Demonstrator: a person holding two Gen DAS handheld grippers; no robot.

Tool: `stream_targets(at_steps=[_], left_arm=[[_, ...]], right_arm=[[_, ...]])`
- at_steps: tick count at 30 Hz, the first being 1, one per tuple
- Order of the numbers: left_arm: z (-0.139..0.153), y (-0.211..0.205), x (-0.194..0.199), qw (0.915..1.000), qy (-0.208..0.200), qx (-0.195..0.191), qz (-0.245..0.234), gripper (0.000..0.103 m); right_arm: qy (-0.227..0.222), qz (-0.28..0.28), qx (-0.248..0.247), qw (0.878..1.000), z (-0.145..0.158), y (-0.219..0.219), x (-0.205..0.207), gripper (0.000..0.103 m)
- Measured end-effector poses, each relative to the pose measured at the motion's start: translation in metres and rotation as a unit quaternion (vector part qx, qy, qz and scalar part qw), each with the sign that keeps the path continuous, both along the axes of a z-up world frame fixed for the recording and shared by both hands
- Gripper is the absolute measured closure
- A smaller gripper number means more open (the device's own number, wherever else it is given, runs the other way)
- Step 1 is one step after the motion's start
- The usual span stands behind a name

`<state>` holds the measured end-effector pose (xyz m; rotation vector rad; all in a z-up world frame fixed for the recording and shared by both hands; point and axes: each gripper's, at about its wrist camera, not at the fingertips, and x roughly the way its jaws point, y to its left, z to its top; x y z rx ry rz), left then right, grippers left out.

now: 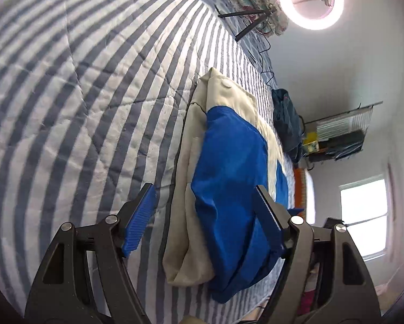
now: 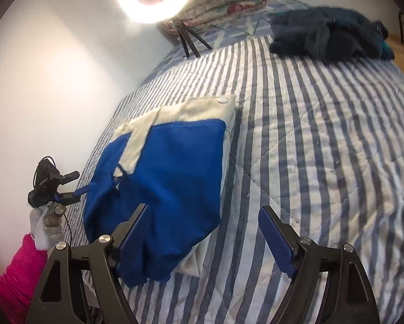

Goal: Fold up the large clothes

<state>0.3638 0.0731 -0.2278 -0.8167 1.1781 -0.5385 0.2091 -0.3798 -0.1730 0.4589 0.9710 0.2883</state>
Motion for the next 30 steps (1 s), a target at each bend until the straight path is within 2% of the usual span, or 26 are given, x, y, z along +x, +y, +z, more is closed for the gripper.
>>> stream_targets(at_steps=[5, 9, 13, 16, 18, 22, 28, 30], left_arm=[[-0.019, -0.007, 0.011, 0.9993, 0.018, -0.031, -0.011, 0.028], [-0.03, -0.019, 0.018, 0.9991, 0.019, -0.026, -0.026, 0.028], [-0.032, -0.027, 0.027, 0.9989, 0.016, -0.032, -0.029, 0.028], [-0.031, -0.032, 0.034, 0.9988, 0.014, -0.032, -0.034, 0.028], [-0.029, -0.041, 0.039, 0.9988, 0.005, -0.021, -0.044, 0.028], [-0.025, -0.064, 0.052, 0.9979, -0.01, 0.005, -0.063, 0.028], [-0.022, -0.089, 0.07, 0.9973, -0.013, 0.028, -0.067, 0.028], [-0.018, -0.1, 0.072, 0.9961, -0.024, 0.05, -0.068, 0.028]], right_arm=[[0.026, 0.007, 0.051, 0.998, -0.025, -0.004, 0.014, 0.021], [0.043, 0.007, 0.087, 0.995, -0.044, -0.007, 0.024, 0.022], [0.037, 0.009, 0.129, 0.991, -0.053, -0.011, 0.037, 0.024], [0.041, 0.014, 0.173, 0.984, -0.061, -0.014, 0.05, 0.038], [0.045, 0.02, 0.19, 0.98, -0.065, -0.011, 0.056, 0.047], [0.038, 0.036, 0.191, 0.98, -0.065, 0.003, 0.069, 0.046], [0.036, 0.043, 0.2, 0.978, -0.065, 0.008, 0.077, 0.046], [0.037, 0.045, 0.193, 0.979, -0.065, 0.016, 0.087, 0.046]])
